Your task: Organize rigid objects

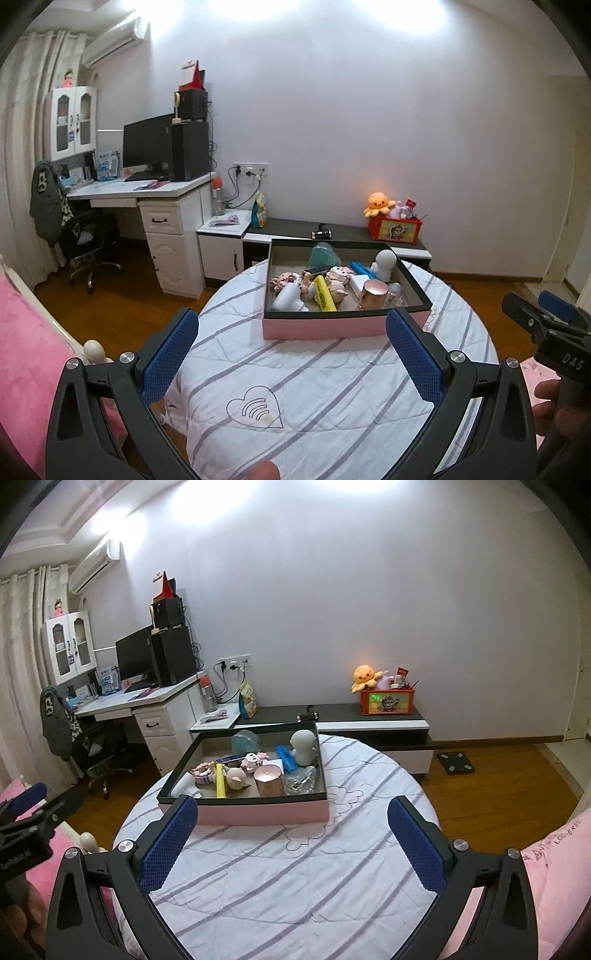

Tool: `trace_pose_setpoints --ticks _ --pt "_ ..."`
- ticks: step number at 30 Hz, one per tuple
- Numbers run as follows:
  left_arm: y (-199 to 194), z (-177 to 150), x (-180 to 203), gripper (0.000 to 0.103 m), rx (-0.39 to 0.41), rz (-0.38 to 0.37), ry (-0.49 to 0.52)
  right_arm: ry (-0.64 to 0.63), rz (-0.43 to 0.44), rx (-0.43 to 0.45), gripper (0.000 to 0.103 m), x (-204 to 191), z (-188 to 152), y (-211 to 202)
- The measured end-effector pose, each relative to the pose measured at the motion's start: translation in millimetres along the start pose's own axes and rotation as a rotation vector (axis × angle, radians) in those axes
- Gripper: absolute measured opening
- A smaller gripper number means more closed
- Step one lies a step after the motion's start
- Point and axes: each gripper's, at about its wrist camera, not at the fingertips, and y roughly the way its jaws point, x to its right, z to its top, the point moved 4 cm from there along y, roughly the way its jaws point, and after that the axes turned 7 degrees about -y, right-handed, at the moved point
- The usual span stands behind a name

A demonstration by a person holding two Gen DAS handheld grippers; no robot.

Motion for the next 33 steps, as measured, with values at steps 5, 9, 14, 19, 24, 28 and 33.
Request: trace_pose_setpoints --ticks 5,9,14,19,24,28,33 --pt "-13.1 0.1 1.0 0.103 0.018 -0.003 0.004 -0.014 -0.006 0.021 0.103 -5.7 1.9 -10.0" --pt "-19.1 0.0 1.7 0.103 0.025 0.000 0.000 -0.024 -0.004 0.025 0.103 -11.4 2.3 -12.6" --pt "-21.6 1.4 0.3 0.103 0.028 0.006 -0.004 -0.028 -0.005 0.031 0.103 -14.9 2.8 -15.3" --pt "-20.3 1.3 -0.8 0.103 0.027 0.008 -0.008 -0.029 -0.002 0.029 0.103 -15.1 2.6 -16.1" --pt "-19.9 1.2 -1.4 0.103 0.024 0.006 -0.009 -0.030 -0.002 0.028 0.103 -14.9 3.8 -14.3" --pt "-17.8 1.1 -1.6 0.103 0.020 0.006 -0.009 -0.028 -0.005 0.026 0.103 -14.6 5.1 -13.8" --pt "-13.1 0.4 -1.9 0.103 0.010 0.007 -0.007 -0.030 -0.006 0.025 0.103 -14.8 6.5 -12.4"
